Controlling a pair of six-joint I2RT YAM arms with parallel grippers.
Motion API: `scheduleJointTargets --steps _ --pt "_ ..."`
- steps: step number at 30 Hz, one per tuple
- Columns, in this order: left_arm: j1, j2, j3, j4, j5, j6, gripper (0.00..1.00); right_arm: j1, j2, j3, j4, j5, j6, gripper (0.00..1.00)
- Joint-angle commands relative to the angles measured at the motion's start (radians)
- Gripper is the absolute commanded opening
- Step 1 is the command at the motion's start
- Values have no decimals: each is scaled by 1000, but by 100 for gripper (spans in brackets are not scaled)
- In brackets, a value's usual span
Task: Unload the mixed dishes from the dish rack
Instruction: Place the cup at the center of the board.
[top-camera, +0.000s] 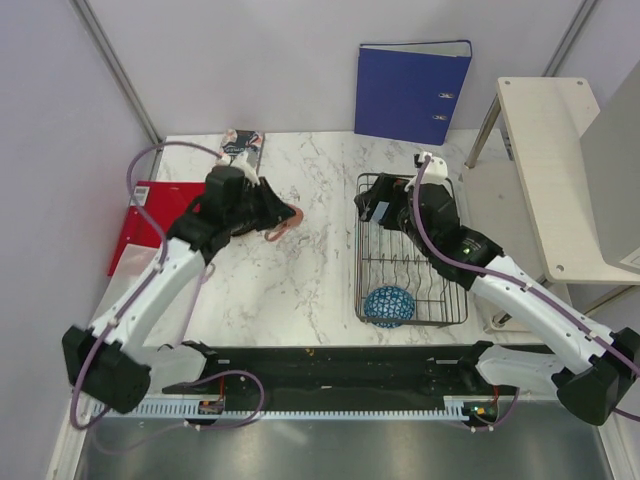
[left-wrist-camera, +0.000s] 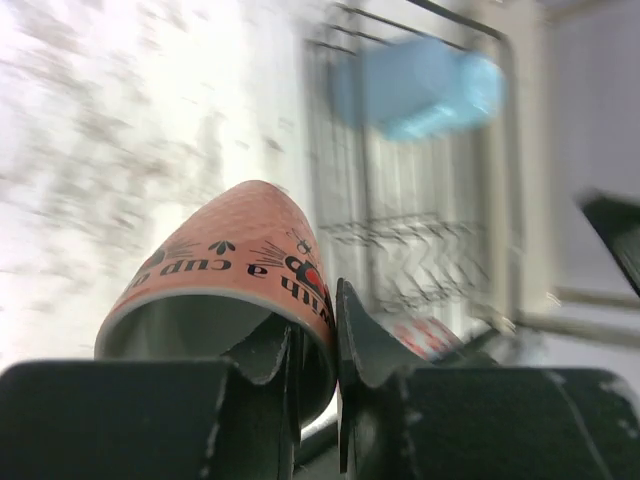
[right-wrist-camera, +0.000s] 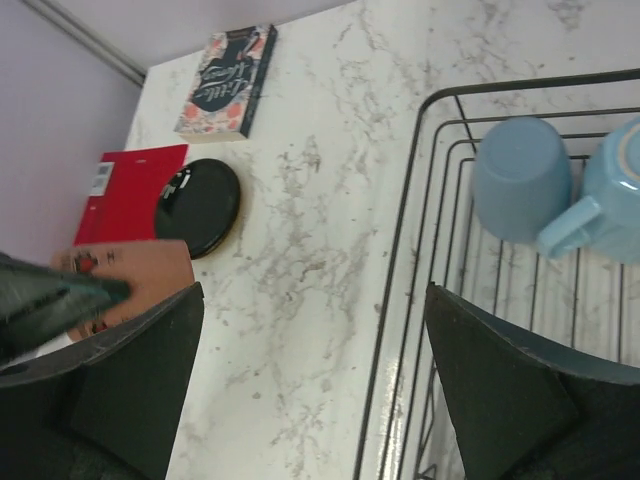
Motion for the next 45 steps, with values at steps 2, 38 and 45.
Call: scheduleJointTargets --steps 2,38,45 --pt "16 277 282 -251 -308 187 2 0 -16 -38 -103 120 -34 98" --pt "115 1218 1155 -589 -414 272 4 0 71 -37 -152 94 -105 98" --pt "115 1184 1174 -587 -405 252 39 0 71 -40 -152 96 -104 98"
